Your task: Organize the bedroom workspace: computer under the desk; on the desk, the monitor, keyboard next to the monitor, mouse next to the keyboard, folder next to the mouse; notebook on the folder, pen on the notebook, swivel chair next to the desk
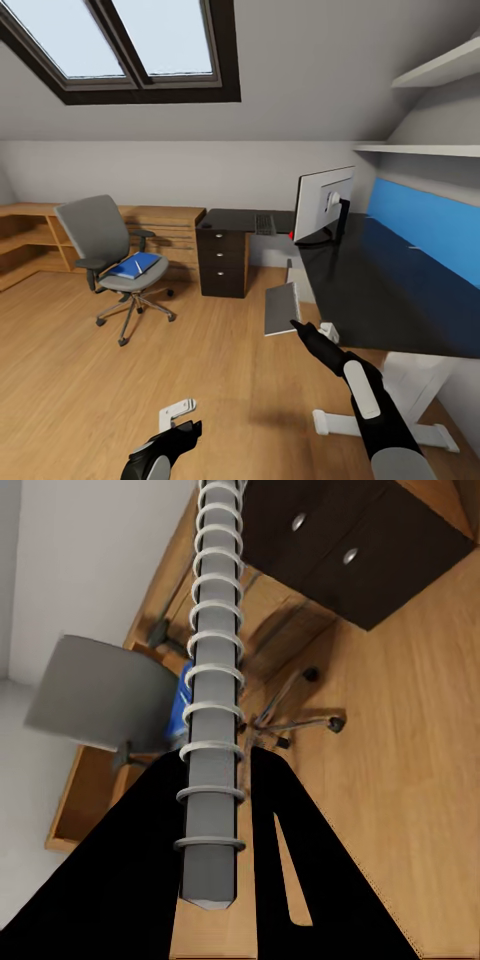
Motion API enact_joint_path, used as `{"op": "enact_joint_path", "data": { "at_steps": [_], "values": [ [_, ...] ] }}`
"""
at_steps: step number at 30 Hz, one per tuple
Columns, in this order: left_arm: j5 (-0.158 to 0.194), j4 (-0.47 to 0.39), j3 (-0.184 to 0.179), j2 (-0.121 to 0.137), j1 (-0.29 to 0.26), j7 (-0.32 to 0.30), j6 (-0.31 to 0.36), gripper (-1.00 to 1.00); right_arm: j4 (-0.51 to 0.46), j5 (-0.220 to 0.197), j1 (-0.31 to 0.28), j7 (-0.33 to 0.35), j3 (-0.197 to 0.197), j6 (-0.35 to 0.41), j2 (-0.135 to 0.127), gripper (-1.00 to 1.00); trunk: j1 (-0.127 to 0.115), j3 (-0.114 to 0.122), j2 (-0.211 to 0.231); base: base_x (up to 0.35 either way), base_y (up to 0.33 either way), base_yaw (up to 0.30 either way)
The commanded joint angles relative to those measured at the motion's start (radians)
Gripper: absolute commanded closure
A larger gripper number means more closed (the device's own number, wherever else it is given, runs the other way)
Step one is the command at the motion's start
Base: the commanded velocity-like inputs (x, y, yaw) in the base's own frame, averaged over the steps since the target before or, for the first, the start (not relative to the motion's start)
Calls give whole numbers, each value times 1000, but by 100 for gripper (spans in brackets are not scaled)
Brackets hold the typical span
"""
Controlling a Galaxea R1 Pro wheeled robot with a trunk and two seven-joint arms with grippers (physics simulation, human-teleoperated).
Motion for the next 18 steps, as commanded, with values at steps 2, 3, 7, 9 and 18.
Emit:
{"op": "enact_joint_path", "data": {
  "at_steps": [2,3,7,9,18],
  "values": [
    [10,1,-3,1,-1,10,1,-100,2,-6,-1,2,1,9,2,100,0,-1,-1,0,330,5],
    [10,2,-3,1,-1,10,1,-100,3,-6,-1,2,2,9,2,100,0,-1,-1,0,331,3],
    [10,5,-6,-1,-1,10,2,-100,5,-6,-1,3,5,9,2,100,0,-1,-1,0,331,1],
    [10,6,-9,-1,-1,10,2,-100,6,-6,-1,3,6,9,2,100,0,-1,-1,0,331,0],
    [10,8,-13,-1,-1,11,2,-100,7,-8,-1,4,7,9,3,100,0,-1,-1,38,324,0]
  ]
}}
